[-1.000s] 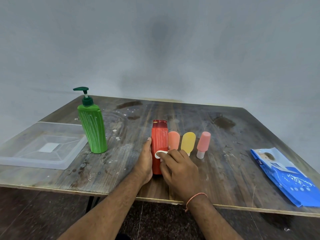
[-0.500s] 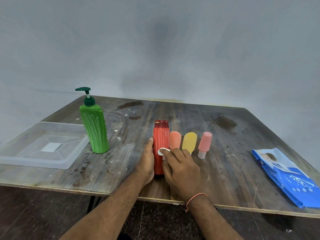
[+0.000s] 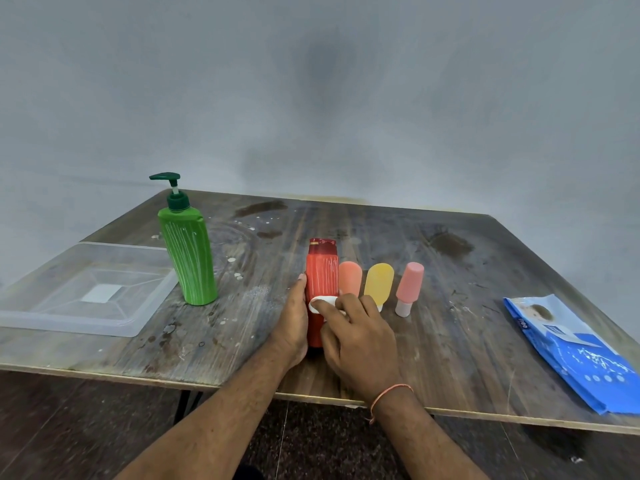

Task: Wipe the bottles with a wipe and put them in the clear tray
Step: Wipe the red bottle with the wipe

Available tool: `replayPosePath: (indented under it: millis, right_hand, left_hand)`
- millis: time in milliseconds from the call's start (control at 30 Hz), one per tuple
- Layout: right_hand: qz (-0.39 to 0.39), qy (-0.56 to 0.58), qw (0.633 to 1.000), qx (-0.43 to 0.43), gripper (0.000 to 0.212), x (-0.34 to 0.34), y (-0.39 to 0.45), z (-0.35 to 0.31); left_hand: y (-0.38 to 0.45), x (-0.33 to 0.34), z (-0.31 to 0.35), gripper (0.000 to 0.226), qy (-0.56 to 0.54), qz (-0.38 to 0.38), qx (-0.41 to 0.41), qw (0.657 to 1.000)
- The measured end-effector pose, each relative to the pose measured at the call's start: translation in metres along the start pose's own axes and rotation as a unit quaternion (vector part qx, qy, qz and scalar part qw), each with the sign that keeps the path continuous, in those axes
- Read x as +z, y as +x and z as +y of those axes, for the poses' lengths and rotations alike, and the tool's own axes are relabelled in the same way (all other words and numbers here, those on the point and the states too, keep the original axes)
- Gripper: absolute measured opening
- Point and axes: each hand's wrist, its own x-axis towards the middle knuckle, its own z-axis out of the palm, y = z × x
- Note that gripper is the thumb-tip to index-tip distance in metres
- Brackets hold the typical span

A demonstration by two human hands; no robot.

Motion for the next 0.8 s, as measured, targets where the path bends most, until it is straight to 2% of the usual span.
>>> replayPosePath:
  millis: [133,300,433,600,800]
  right_hand:
    - [0.009,-0.008,1.0,0.024,0.036,-0.0004,0.0013,0.0008]
    - [-0.009,-0.004,1.0,0.002,0.035,0.0005,0.0012,-0.0019]
    - [0.001,-0.005,0.999,0.033,0.036,0.0001,0.0015,0.0]
    - [-0.016,0.004,1.0,0.006,0.04,0.0006,0.0025,-0.0013]
    - [-0.008,0.01,0.999,0.043,0.041,0.001,0.0022,0.0007]
  left_hand:
    - [0.0007,0.0007,-0.0001,0.067,-0.007,0.005,-0.001,1.0]
    - [0.0012,-0.0003,-0.0012,0.067,-0.004,0.002,0.0,1.0]
    - [0.0022,0.0007,-0.0006,0.068,-0.008,0.005,-0.005,1.0]
    - [0.0019,-0.0008,-0.0018,0.069,-0.011,0.002,-0.009,1.0]
    - [0.0027,0.0012,-0.001,0.072,-0.013,0.004,-0.004,1.0]
